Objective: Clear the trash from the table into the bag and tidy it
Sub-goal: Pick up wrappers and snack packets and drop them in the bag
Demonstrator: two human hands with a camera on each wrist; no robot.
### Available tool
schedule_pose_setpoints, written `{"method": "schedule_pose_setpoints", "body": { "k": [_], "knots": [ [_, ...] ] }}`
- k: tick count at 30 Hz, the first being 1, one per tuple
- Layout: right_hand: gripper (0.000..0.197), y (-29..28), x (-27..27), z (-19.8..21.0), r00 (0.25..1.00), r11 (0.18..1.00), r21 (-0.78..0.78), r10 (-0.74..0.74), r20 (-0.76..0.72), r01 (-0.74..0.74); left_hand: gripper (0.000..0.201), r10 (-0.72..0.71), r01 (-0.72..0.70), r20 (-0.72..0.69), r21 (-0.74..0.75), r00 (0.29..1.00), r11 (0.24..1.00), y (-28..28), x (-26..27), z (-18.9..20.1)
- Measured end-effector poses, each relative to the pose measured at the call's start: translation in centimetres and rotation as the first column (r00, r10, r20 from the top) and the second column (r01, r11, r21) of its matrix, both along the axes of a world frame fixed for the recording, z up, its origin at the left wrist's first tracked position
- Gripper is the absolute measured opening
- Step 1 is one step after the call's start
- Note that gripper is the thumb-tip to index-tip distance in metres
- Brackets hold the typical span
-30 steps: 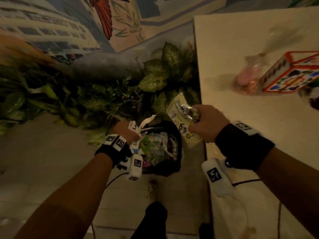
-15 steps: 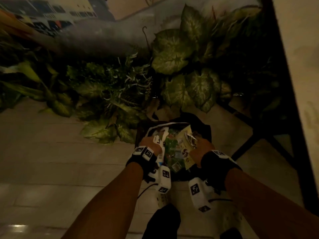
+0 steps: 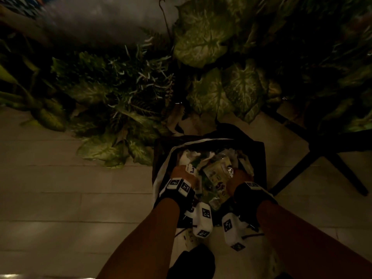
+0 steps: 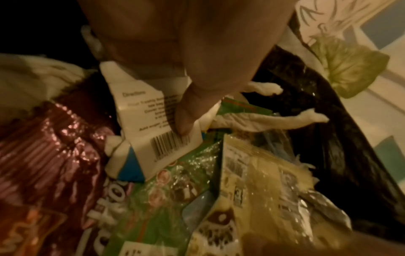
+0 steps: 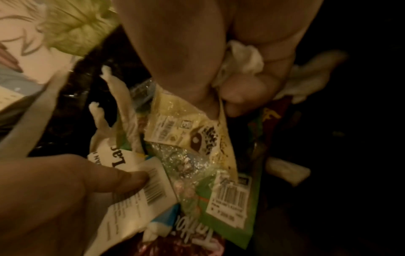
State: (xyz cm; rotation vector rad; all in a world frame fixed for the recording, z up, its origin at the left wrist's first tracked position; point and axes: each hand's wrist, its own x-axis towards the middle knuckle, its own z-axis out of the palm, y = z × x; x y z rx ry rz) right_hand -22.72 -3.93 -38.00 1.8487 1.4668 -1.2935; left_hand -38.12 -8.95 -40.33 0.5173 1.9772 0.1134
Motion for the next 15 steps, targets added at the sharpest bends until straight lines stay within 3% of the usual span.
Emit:
{"method": "schedule_pose_setpoints", "body": {
  "k": [6,11,13,15],
  "knots": [
    [0.056,0.1,0.0,1.2,0.996,0.996,-0.022,-0.082,-0.018,0.081,0.049,-0.107,0.103,-0.115,-0.038,0.988,0.994,0.3,0.6,1.3],
    [0.069,-0.2,0.8,4.8,0.963,0.975,0.041,-0.209,-0.173,0.219,0.081,-0.186,0.181,-0.088,-0.057,0.979,0.982,-0.1,0.0,5.9],
    [0.076,-0.5,0.8,7.6,0.951,0.965,0.076,-0.229,-0.21,0.249,0.088,-0.182,0.179,-0.093,-0.036,0.979,0.983,-0.5,-0.1,8.0],
    [0.073,-0.8,0.4,11.3,0.948,0.966,0.09,-0.216,-0.232,0.242,0.083,-0.135,0.141,-0.11,0.045,0.985,0.989,-0.9,-0.2,10.4]
  ]
}}
